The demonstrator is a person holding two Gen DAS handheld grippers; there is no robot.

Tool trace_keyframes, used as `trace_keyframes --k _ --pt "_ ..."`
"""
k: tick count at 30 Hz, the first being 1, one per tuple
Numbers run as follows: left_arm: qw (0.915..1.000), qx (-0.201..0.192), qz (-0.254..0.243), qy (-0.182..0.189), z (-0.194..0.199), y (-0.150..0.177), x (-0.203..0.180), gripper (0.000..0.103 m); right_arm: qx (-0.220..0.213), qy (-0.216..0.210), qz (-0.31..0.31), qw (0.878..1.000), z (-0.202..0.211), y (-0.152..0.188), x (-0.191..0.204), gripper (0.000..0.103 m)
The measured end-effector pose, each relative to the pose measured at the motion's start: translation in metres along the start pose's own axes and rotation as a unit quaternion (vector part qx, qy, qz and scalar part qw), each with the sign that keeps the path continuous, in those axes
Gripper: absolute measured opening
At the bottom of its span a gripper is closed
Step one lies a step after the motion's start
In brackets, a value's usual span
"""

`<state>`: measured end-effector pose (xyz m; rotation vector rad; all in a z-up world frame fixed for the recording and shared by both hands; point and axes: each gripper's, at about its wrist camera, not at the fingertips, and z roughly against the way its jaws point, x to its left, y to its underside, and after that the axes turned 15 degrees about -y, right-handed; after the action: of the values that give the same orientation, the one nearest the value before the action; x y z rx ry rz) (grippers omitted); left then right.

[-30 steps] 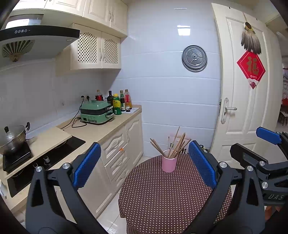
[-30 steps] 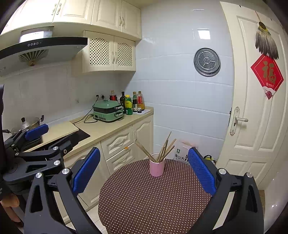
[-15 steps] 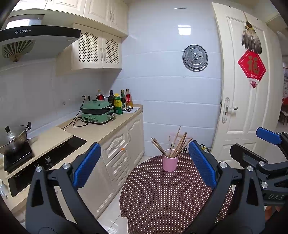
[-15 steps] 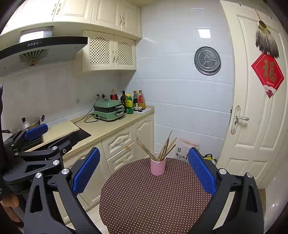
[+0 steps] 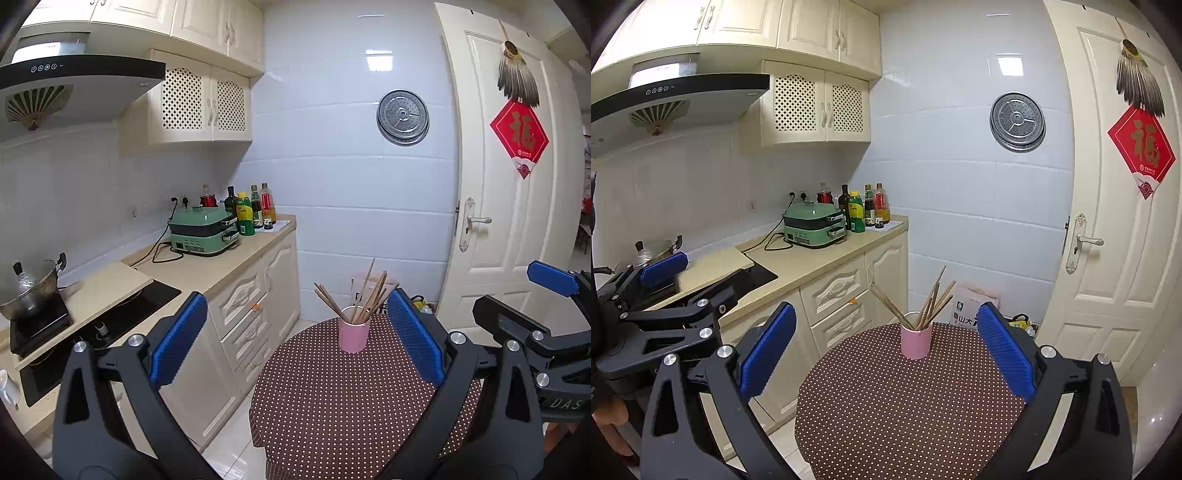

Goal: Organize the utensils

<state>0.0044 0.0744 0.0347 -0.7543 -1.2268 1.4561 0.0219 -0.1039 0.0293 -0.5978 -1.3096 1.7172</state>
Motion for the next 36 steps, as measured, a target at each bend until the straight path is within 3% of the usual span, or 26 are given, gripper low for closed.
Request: trace_keyframes --k 36 --pt "0.9997 0.018 -0.011 -0.010 -0.052 0.002 -0.008 0.096 0.024 0.002 -0.018 1.000 -0.048 0.003 -0.016 0.095"
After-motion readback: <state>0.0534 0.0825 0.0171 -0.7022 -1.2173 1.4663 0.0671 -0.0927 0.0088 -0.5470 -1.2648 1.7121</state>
